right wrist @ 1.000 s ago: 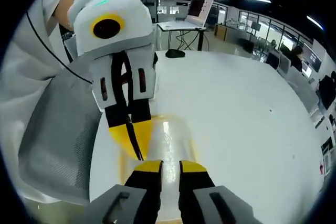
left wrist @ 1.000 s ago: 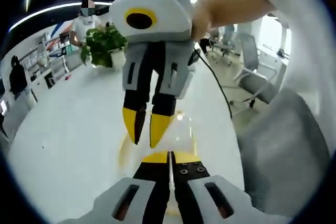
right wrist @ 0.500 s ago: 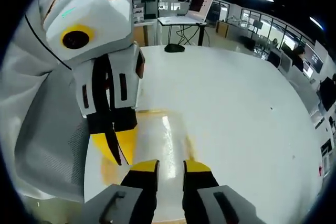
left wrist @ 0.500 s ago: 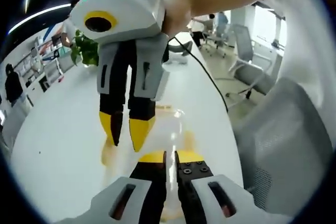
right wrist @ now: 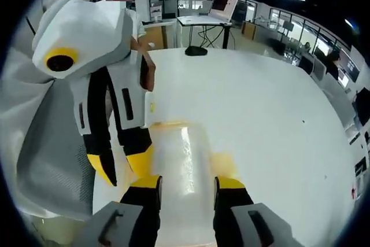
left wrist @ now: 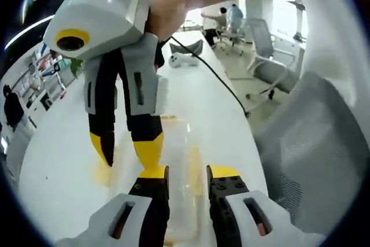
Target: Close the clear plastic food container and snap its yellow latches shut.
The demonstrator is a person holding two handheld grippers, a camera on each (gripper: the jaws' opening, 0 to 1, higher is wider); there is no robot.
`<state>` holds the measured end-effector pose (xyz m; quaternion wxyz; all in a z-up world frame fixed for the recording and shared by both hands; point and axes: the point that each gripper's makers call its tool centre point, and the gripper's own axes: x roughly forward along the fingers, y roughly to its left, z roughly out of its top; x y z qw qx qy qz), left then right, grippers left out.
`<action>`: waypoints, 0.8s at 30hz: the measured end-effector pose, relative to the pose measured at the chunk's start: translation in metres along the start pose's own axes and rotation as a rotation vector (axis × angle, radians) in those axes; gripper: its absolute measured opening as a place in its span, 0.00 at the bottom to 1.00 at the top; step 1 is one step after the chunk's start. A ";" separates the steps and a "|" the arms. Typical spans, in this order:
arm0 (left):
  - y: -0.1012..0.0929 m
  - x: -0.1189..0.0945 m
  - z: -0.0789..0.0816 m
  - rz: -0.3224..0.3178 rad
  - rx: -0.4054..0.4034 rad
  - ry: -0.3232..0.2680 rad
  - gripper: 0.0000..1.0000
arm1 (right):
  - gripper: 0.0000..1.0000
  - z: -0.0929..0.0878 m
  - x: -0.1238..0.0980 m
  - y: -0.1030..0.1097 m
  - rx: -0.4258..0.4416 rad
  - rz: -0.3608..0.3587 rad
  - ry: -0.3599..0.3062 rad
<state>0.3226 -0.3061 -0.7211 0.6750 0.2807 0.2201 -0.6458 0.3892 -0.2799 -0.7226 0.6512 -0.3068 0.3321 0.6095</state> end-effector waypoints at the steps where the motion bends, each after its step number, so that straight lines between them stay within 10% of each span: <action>1: 0.000 0.000 0.000 -0.001 -0.004 0.000 0.24 | 0.36 0.001 0.000 -0.001 -0.005 -0.001 -0.002; 24: 0.001 0.004 -0.005 0.069 0.194 0.066 0.25 | 0.47 -0.006 0.009 -0.006 0.033 0.150 0.076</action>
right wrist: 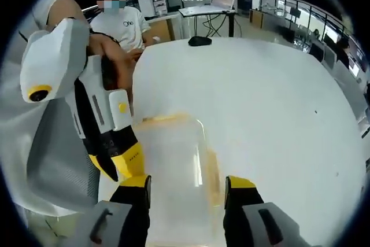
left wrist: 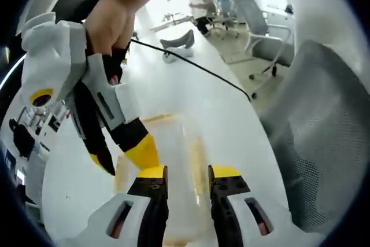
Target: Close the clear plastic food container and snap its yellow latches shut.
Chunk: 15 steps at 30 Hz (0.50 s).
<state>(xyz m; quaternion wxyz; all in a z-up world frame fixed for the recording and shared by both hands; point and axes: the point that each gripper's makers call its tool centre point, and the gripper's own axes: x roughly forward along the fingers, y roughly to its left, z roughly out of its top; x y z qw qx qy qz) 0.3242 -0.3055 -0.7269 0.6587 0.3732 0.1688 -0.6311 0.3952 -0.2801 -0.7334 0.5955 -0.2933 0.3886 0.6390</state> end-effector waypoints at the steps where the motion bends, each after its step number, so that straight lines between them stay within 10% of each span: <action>1: 0.000 0.000 0.000 0.006 0.028 0.006 0.25 | 0.45 0.000 0.000 0.002 -0.003 0.018 0.002; 15: 0.000 0.006 0.001 0.052 0.139 0.041 0.24 | 0.47 -0.003 0.005 0.000 0.067 0.128 0.037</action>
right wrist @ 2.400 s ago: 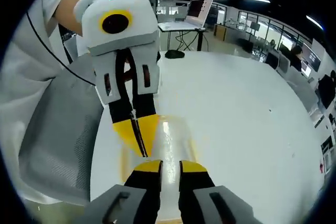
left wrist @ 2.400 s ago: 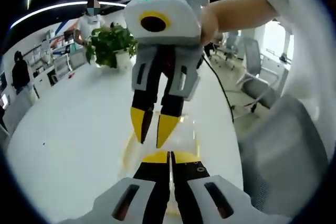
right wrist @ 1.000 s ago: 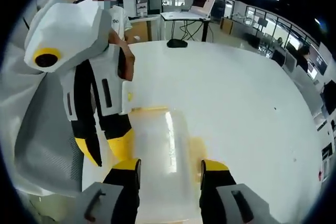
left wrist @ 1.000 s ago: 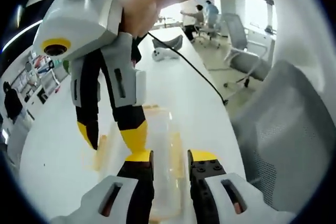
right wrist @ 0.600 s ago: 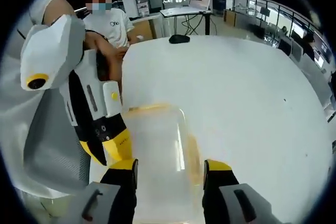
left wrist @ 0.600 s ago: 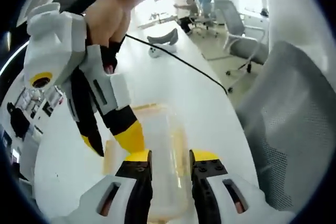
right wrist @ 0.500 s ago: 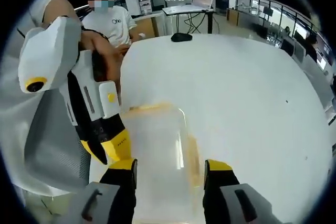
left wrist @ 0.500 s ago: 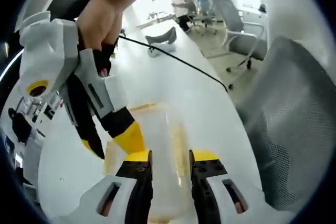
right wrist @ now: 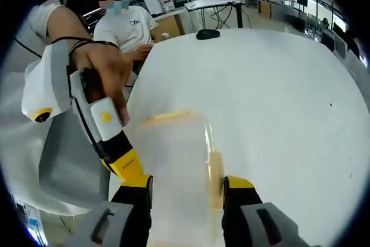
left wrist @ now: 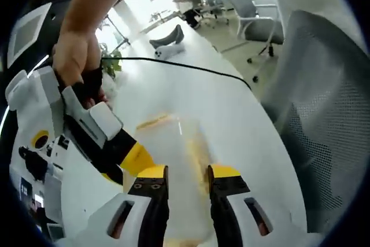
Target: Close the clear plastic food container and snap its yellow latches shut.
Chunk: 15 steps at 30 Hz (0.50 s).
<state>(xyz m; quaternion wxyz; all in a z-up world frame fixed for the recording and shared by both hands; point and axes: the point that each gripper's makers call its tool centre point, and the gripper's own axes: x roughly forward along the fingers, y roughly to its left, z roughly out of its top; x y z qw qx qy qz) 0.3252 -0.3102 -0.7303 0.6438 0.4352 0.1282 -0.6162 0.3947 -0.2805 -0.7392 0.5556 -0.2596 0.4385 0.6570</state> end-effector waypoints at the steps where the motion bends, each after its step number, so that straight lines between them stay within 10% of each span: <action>1: -0.001 0.000 -0.001 0.011 0.024 0.009 0.24 | 0.47 0.000 0.000 0.000 0.000 0.006 0.004; 15: -0.002 0.007 0.001 0.050 0.130 0.043 0.26 | 0.46 -0.002 0.003 0.002 0.012 0.047 0.060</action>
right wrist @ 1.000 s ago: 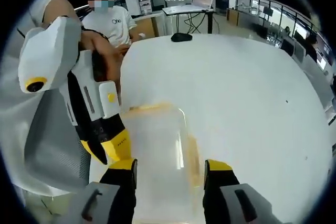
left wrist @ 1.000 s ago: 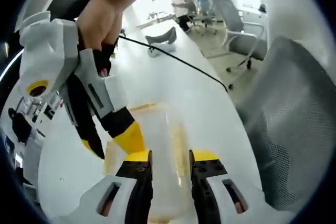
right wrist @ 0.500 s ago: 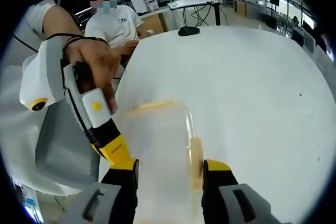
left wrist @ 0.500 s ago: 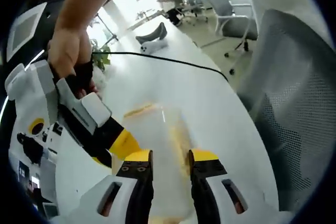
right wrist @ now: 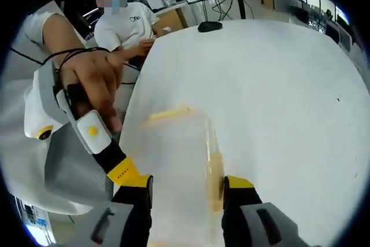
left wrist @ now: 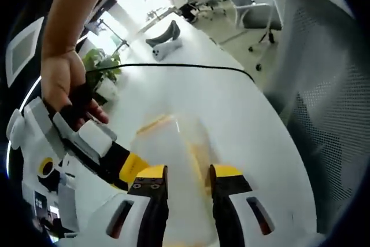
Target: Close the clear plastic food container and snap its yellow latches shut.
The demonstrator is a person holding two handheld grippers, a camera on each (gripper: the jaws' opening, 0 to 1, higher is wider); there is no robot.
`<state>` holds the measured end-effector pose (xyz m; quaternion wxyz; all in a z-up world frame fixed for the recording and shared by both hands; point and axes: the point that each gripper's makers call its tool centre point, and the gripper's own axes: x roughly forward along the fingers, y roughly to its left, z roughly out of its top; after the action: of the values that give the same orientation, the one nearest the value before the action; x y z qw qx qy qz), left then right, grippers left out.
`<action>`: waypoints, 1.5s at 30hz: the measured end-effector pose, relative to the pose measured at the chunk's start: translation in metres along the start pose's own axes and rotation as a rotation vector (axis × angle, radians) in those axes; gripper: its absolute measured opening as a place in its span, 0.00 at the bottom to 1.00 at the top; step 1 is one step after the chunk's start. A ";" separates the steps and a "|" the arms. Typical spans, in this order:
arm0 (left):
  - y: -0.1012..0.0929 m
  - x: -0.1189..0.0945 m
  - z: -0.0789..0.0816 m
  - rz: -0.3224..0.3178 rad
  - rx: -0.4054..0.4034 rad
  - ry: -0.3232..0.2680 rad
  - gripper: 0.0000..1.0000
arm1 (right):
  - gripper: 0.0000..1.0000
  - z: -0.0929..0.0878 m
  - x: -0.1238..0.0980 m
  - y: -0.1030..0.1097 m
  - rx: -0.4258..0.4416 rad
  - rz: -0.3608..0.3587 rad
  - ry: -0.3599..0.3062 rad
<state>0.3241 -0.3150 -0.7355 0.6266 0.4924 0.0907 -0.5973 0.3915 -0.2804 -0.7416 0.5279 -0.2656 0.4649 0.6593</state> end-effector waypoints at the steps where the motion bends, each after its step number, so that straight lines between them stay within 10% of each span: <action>1: 0.000 0.000 0.000 0.001 0.000 0.001 0.26 | 0.46 0.000 0.000 0.000 -0.002 0.001 0.005; 15: -0.009 -0.003 0.003 -0.046 -0.126 0.017 0.13 | 0.43 -0.001 0.006 0.003 -0.034 -0.013 0.112; 35: -0.005 -0.001 0.012 -0.022 -0.097 -0.030 0.10 | 0.35 -0.003 0.010 0.012 -0.082 0.015 0.249; 45: -0.004 -0.003 0.015 -0.036 -0.075 -0.046 0.10 | 0.37 -0.003 0.005 0.011 -0.024 -0.014 0.161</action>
<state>0.3127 -0.3232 -0.7276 0.6359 0.4529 0.1074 -0.6156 0.3797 -0.2809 -0.7432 0.4902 -0.3271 0.4961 0.6376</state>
